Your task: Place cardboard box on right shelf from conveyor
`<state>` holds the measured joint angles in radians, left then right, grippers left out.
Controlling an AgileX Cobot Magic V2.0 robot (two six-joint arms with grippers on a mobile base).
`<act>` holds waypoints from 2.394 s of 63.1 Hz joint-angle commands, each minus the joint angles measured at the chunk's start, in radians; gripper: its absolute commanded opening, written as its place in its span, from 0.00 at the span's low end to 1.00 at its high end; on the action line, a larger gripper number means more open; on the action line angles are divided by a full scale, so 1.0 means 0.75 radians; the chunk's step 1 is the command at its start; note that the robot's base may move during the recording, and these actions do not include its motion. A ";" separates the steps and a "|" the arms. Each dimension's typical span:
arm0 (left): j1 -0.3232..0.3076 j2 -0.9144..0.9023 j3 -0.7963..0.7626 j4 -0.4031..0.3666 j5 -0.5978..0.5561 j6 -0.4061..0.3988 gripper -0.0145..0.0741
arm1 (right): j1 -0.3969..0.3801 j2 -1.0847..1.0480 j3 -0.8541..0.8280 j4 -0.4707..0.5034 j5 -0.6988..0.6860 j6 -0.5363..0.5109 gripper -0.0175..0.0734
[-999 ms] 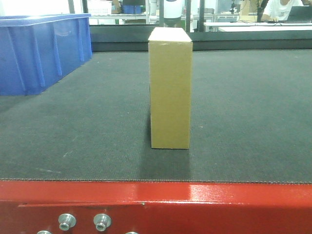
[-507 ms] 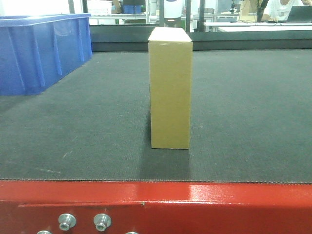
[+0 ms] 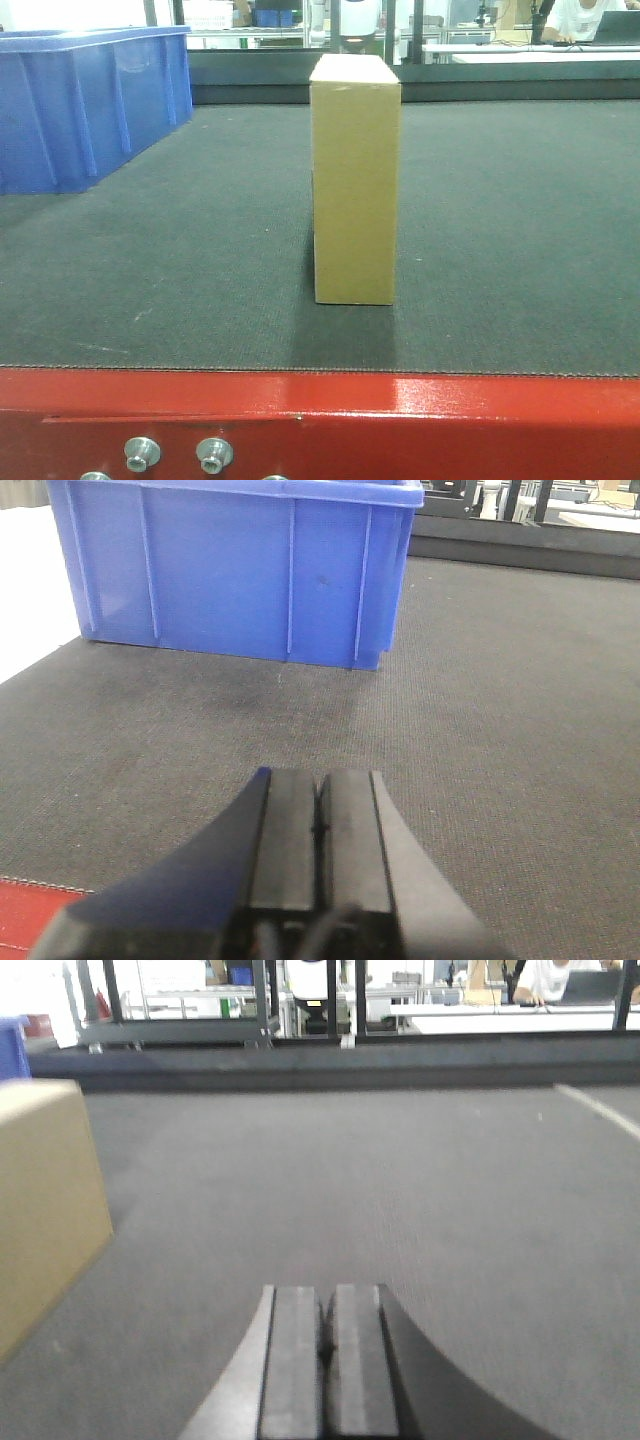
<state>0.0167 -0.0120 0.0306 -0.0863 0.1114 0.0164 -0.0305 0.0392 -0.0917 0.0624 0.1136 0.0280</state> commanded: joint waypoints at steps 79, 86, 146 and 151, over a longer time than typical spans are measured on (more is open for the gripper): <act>0.000 -0.017 -0.004 -0.006 -0.112 -0.007 0.03 | 0.891 2.229 -2.425 -0.440 1.336 0.848 0.88; 0.000 -0.017 -0.004 -0.006 -0.112 -0.007 0.03 | 0.902 2.293 -2.455 -0.440 1.336 0.897 0.88; 0.000 -0.017 -0.004 -0.006 -0.112 -0.007 0.03 | 0.913 2.415 -2.440 -0.542 1.279 0.989 0.88; 0.000 -0.017 -0.004 -0.006 -0.112 -0.007 0.03 | 0.913 2.433 -2.440 -0.542 1.279 0.989 0.88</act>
<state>0.0167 -0.0120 0.0306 -0.0863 0.1114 0.0164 0.6616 1.9046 -1.8944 -0.3062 1.1221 0.7711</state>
